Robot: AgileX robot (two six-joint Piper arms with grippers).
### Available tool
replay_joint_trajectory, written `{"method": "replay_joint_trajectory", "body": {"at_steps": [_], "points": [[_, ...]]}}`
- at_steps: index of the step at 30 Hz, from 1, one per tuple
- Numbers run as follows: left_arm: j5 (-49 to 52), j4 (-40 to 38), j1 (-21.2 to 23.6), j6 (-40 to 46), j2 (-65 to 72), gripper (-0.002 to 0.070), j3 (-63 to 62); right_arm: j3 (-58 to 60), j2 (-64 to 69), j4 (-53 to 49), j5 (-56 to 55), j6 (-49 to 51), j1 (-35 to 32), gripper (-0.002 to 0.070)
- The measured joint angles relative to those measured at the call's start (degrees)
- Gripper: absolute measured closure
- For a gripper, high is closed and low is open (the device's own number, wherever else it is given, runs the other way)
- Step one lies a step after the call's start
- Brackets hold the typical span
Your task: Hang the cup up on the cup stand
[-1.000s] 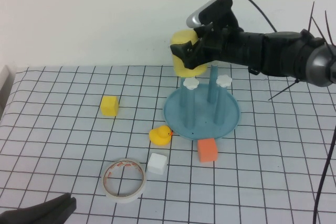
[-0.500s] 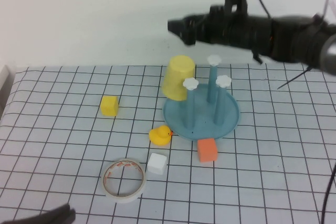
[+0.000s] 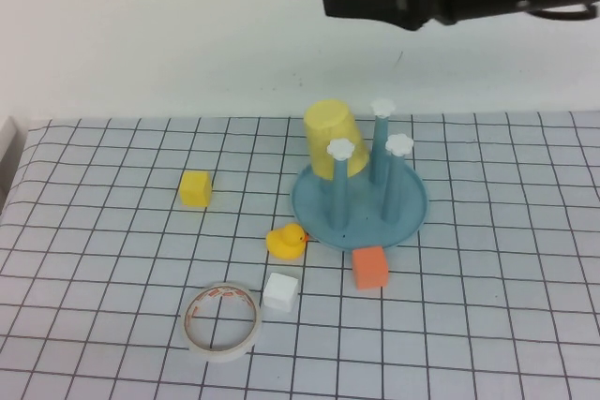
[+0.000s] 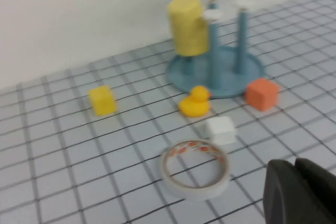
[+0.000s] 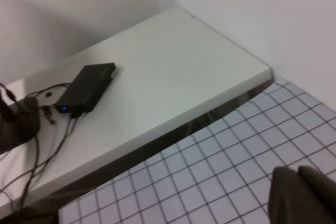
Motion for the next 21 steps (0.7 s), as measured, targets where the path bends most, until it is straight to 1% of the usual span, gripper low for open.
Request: {"method": "replay_joint_trajectory", "body": {"at_steps": [2,5,10,18,21], "points": [[1.24,5.53,0.00,-7.24,-0.24,0.0676,0.08,3.07,-3.69,0.02,-0.40,0.24,0.11,0.0666],[1.53,9.75,0.00,-12.04,-0.24,0.0676,0.08,10.27,-11.06,-0.12,-4.48,0.11,0.11,0.0666],[1.73,10.76,0.00,-13.55,-0.24,0.0676,0.08,22.20,-23.46,-0.12,-10.28,-3.24,0.11,0.0667],[1.94,11.00,0.00,-13.76,-0.24,0.0676,0.08,37.14,-43.77,-0.12,-11.76,-5.23,0.11,0.0667],[1.94,11.00,0.00,-13.85,-0.24,0.0676,0.08,42.18,-50.89,-0.12,-13.90,-5.23,0.11,0.0667]]}}
